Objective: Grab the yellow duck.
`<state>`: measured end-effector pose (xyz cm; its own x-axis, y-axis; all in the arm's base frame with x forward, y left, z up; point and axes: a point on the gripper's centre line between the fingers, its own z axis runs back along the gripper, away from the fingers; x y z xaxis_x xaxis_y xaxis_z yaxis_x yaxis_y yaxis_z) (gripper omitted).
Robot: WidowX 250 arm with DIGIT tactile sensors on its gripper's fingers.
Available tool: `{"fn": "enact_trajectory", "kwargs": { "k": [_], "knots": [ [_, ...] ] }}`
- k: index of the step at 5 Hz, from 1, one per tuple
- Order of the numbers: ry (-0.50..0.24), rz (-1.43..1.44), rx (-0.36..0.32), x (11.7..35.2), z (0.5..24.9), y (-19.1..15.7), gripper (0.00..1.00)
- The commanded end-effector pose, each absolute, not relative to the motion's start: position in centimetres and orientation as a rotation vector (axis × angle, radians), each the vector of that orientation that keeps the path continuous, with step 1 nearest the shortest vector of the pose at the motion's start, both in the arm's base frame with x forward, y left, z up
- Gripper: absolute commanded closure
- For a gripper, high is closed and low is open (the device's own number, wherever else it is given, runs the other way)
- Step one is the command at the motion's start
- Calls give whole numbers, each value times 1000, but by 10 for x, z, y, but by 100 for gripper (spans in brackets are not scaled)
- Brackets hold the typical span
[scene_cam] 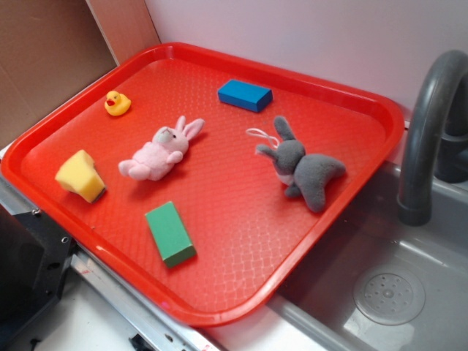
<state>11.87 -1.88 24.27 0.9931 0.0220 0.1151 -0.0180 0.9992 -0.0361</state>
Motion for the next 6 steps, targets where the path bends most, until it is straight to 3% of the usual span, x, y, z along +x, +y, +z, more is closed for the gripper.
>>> {"fn": "enact_trajectory", "kwargs": {
  "k": [1, 2, 4, 6],
  "knots": [
    [-116, 20, -35, 119, 243, -19, 0],
    [-182, 202, -40, 139, 225, 14, 0],
    [-187, 436, 49, 164, 174, 64, 0],
    [-220, 495, 77, 200, 124, 97, 0]
  ]
}}
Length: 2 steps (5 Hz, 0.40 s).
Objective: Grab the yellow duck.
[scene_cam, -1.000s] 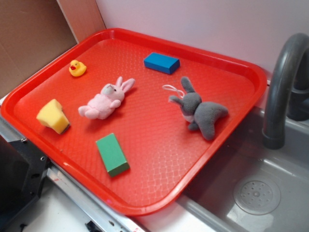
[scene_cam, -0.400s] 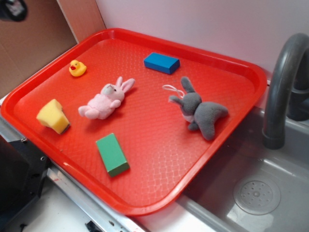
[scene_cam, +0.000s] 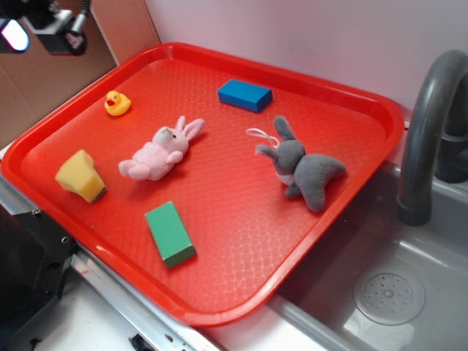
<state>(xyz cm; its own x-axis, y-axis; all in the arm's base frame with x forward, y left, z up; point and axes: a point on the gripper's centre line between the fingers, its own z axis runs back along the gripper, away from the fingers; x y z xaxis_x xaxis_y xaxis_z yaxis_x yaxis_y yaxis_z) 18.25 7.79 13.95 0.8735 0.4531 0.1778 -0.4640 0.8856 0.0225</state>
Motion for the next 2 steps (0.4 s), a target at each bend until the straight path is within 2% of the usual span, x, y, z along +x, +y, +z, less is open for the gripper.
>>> {"fn": "enact_trajectory", "kwargs": {
  "k": [1, 2],
  "knots": [
    [-204, 492, 121, 215, 107, 108, 0],
    [-144, 479, 89, 231, 79, 132, 0]
  ]
}}
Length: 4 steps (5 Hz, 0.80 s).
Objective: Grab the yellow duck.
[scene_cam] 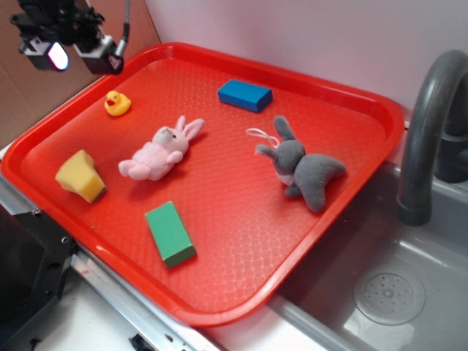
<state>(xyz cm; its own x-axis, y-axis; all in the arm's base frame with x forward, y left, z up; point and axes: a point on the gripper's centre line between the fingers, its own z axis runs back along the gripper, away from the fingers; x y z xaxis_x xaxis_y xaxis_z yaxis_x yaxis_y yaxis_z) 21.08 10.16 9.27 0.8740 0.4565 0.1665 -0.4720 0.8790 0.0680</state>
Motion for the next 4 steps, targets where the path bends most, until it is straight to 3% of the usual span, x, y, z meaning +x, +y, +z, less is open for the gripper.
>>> {"fn": "enact_trajectory", "kwargs": {
  "k": [1, 2, 3, 4],
  "knots": [
    [-106, 487, 94, 238, 70, 138, 0],
    [-80, 470, 90, 247, 62, 143, 0],
    [0, 424, 31, 249, 46, 141, 0],
    [75, 422, 17, 248, 38, 138, 0]
  ]
}}
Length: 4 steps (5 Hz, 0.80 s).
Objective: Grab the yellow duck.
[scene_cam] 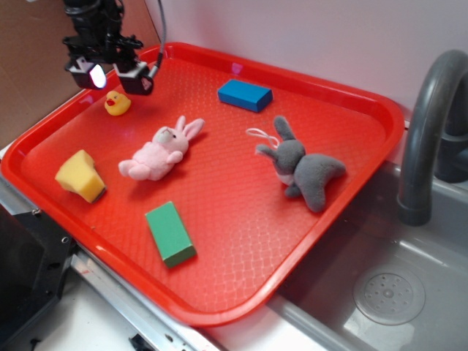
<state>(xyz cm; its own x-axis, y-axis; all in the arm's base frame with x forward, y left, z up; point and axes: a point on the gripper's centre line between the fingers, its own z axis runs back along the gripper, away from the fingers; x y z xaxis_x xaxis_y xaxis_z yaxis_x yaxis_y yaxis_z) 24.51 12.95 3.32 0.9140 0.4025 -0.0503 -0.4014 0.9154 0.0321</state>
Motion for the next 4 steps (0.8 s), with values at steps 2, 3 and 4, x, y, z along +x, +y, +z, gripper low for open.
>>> {"fn": "enact_trajectory", "kwargs": {
  "k": [2, 3, 4],
  "knots": [
    [181, 407, -10, 244, 29, 139, 100],
    [182, 402, -7, 244, 28, 138, 100],
    [186, 390, 48, 241, 34, 134, 100]
  ]
}}
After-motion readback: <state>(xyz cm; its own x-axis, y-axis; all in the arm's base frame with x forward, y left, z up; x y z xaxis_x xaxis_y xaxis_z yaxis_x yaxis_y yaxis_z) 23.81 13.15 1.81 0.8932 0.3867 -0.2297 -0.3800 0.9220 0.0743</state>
